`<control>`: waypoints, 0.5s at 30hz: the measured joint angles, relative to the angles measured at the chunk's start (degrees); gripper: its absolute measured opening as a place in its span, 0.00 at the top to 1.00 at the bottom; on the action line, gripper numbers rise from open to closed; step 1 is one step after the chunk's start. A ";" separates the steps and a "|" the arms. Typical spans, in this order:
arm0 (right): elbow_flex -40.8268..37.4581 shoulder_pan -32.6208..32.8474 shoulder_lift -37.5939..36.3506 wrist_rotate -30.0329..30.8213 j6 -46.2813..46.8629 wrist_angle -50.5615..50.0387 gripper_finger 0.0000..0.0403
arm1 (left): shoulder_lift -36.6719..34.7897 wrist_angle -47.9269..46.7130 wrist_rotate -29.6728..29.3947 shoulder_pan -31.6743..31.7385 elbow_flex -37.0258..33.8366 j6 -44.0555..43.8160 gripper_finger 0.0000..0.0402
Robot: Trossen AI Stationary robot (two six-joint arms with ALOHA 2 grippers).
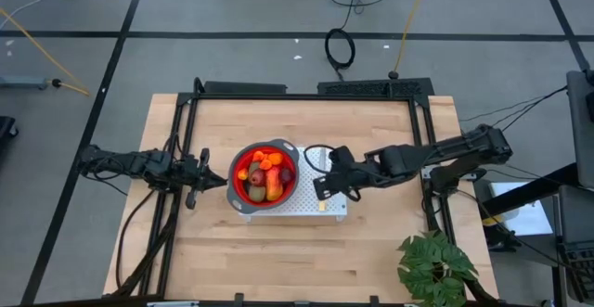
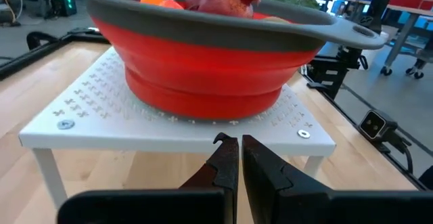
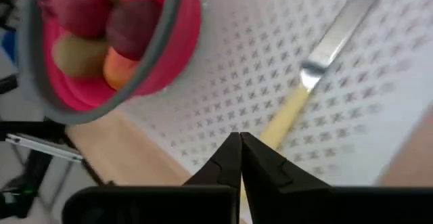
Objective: Pick & Place Fruit
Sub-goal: Return to Home Position
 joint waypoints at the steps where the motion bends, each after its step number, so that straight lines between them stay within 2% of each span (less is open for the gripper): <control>1: -0.06 0.57 -0.60 1.00 -1.29 -0.56 1.00 | 0.01 -0.13 -0.02 0.00 0.00 -0.35 0.95; 8: -0.10 3.54 -4.87 10.08 -12.04 -1.29 1.00 | 0.01 -4.05 -0.57 0.01 0.00 -4.70 0.95; 15: -2.17 5.80 -11.57 13.29 -22.55 -2.05 1.00 | 0.01 -4.57 -0.35 -0.01 0.00 -4.57 0.95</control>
